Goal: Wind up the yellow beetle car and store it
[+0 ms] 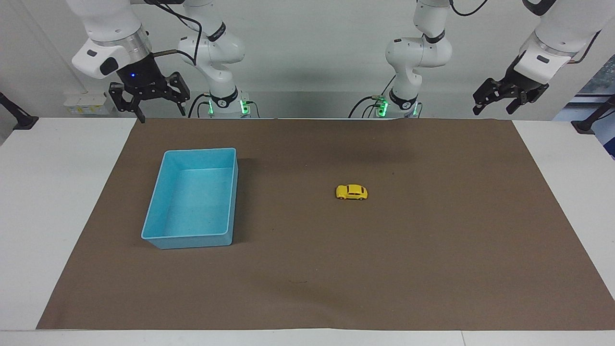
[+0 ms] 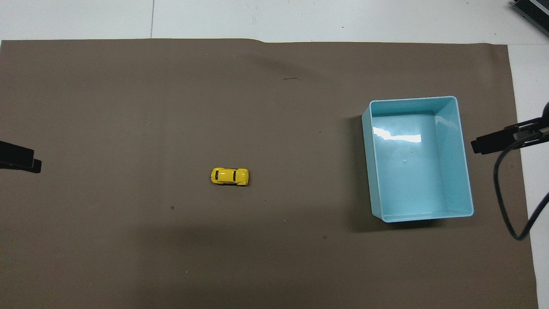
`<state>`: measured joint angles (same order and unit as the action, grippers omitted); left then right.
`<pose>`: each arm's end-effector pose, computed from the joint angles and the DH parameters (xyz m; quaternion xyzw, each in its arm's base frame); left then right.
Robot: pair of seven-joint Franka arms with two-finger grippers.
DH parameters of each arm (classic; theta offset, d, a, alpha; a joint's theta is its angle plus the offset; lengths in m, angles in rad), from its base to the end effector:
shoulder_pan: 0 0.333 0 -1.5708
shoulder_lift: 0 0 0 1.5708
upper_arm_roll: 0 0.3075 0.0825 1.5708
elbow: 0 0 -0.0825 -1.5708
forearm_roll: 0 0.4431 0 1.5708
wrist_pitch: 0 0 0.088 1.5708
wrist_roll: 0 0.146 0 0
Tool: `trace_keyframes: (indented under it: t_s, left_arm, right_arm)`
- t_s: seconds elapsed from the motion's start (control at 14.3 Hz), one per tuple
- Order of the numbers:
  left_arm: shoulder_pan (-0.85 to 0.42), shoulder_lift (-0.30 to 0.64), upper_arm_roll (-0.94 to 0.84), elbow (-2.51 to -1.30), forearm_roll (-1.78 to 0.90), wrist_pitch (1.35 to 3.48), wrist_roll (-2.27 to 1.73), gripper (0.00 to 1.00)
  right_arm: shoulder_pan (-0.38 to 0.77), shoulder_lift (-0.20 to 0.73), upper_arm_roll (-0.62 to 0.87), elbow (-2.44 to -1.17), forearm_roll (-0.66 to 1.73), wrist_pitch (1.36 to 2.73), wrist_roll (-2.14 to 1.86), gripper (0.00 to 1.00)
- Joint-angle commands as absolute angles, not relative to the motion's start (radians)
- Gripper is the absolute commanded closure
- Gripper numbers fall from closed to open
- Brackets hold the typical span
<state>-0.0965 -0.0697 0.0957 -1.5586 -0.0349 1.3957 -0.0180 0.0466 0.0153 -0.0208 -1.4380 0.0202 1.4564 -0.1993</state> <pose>0.5699 -0.0043 0.6104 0.9987 0.0061 -0.0469 0.0202 0.6057 0.0189 0.6274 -0.9935 -0.1135 -0.0024 0.0097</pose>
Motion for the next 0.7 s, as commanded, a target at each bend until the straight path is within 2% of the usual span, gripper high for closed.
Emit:
trace_keyframes:
  t_s: [0.0,0.35,0.63]
  left_arm:
    - [-0.078,-0.08,0.086,-1.555,-0.029,1.368,0.015,0.0]
    - [-0.078,-0.08,0.086,-1.557,-0.031,1.382,0.075,0.0]
    - [-0.084,-0.08,0.089,-1.563,-0.034,1.403,0.332,0.0]
  right_arm:
    - [0.041,0.008,-0.021,-1.448,0.035,1.466,-0.178,0.0]
    - [0.041,0.008,-0.021,-1.448,0.035,1.466,-0.178,0.0]
    - [0.041,0.008,-0.021,-1.448,0.035,1.466,-0.178,0.0]
